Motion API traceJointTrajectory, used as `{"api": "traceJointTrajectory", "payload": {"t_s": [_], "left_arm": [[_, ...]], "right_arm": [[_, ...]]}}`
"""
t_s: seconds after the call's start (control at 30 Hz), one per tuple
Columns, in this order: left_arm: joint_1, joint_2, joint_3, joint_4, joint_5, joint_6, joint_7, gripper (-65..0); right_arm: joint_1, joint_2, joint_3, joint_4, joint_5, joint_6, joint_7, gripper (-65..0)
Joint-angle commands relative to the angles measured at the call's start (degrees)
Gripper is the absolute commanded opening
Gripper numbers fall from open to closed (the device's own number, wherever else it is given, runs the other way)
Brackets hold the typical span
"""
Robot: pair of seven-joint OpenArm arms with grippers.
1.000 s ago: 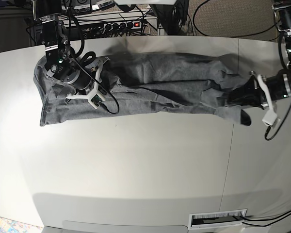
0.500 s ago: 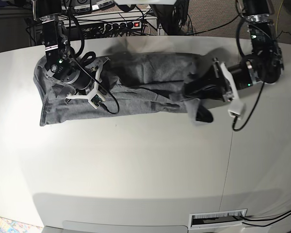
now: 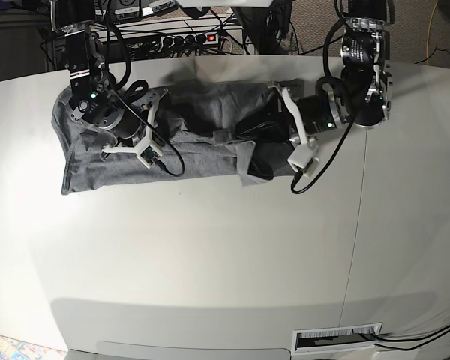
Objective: Fold the T-shirt properly
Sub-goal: 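Grasp the strip's middle with the left gripper and fold it toward the right gripper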
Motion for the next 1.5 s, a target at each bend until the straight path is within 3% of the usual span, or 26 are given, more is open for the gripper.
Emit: {"api": "traceJointTrajectory", "payload": {"t_s": [0.0,0.1,0.27,0.43,0.63,0.7,0.8,0.83,0.93,1.03,1.1,1.33,1.47], "left_arm": [[-0.6,0.0,0.3,0.9,-1.5,-0.5,-1.6,-63.9],[-0.3,0.0,0.7,0.9,-1.5,-0.5,-1.4,-57.6],[-0.3,0.0,0.7,0.9,-1.5,-0.5,-0.9,-39.2],[-0.5,-0.1,0.5,0.9,-1.6,-0.5,1.4,-38.4],[-0.5,-3.0,0.5,0.9,-1.5,-0.5,1.4,-43.0],[-0.7,-4.3,0.5,0.9,-1.5,-0.5,1.3,-48.7],[-0.7,-5.8,0.5,0.9,-1.5,-0.5,0.6,-63.7],[-0.7,-6.1,0.5,0.9,-1.5,-0.5,-0.1,-65.0],[-0.7,-5.9,0.5,0.9,-1.5,-0.5,-2.1,-65.0],[-0.7,-5.0,0.5,0.9,-1.4,-0.5,-3.1,-65.0],[-0.7,-4.2,0.6,0.9,1.2,-0.5,-4.9,-65.0],[-0.7,0.2,0.7,-1.6,14.5,-0.5,-11.4,-65.0],[-0.9,0.3,2.6,-7.2,22.2,-0.5,-16.2,-65.0]], "right_arm": [[0.3,0.7,0.2,0.3,-1.2,0.0,-2.0,-64.2],[0.3,0.7,0.2,0.3,-1.2,0.0,-2.0,-64.2],[0.3,0.7,0.2,0.3,-1.2,0.0,-1.6,-64.2],[0.3,0.7,0.2,0.3,-1.2,0.0,-0.9,-64.2],[0.3,0.7,1.1,0.4,-1.6,0.0,-1.2,-64.2],[0.3,0.7,2.6,1.5,-1.6,-0.1,-2.0,-64.2],[0.1,0.7,6.1,5.9,-1.0,-0.1,-3.7,-64.2],[0.1,0.7,7.6,7.8,-0.2,-0.1,-4.8,-64.2],[-0.1,0.7,12.8,12.0,4.0,-0.1,-8.0,-64.2],[-0.2,0.7,17.9,12.8,12.0,-0.1,-8.3,-64.2],[-0.2,0.7,20.0,12.8,14.8,0.0,-9.5,-64.2],[-0.2,1.0,27.8,12.8,15.0,0.0,-12.0,-64.2],[-1.2,4.1,31.6,12.8,15.0,0.0,-11.9,-64.2]]}}
